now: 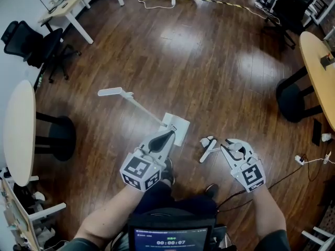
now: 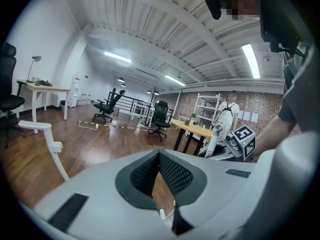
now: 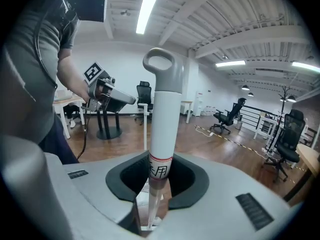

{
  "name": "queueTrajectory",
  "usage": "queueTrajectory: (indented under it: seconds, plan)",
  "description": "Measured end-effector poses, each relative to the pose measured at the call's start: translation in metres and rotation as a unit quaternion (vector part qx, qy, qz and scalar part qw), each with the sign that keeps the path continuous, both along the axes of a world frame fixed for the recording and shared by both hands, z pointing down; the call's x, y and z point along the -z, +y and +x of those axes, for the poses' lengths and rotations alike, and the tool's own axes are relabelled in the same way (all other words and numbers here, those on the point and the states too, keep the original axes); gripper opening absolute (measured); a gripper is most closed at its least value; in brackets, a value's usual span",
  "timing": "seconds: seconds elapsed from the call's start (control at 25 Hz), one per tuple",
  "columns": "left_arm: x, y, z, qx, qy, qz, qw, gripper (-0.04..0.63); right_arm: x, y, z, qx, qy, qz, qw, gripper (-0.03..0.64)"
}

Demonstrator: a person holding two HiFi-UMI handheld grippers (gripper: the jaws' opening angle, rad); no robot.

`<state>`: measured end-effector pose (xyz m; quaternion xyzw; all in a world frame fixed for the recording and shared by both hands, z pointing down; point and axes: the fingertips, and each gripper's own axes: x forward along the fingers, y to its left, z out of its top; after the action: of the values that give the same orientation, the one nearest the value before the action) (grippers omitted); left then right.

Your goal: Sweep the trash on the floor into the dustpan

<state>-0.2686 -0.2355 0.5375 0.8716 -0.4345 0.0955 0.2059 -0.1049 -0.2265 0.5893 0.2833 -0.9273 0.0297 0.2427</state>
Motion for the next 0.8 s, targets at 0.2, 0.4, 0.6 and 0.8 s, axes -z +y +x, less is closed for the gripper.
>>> queueTrajectory:
  seconds: [0.2, 0.4, 0.6, 0.8]
  plan:
    - [-0.005, -0.011, -0.036, 0.001, -0.001, -0.006, 1.0000, 0.002, 0.001, 0.001, -0.036, 0.038, 0.028, -0.001, 0.999, 0.106]
    - [0.000, -0.026, -0.047, -0.012, 0.002, -0.004, 0.9999, 0.002, 0.003, -0.009, -0.025, 0.013, 0.048, -0.005, 0.999, 0.106]
    - [0.000, -0.036, -0.044, -0.024, 0.004, -0.009, 0.9997, 0.002, 0.012, -0.028, -0.003, -0.038, 0.047, 0.003, 0.998, 0.106]
    - [0.008, -0.048, -0.034, -0.034, 0.010, -0.004, 0.9993, 0.002, 0.026, -0.043, 0.014, -0.054, 0.058, 0.002, 0.997, 0.106]
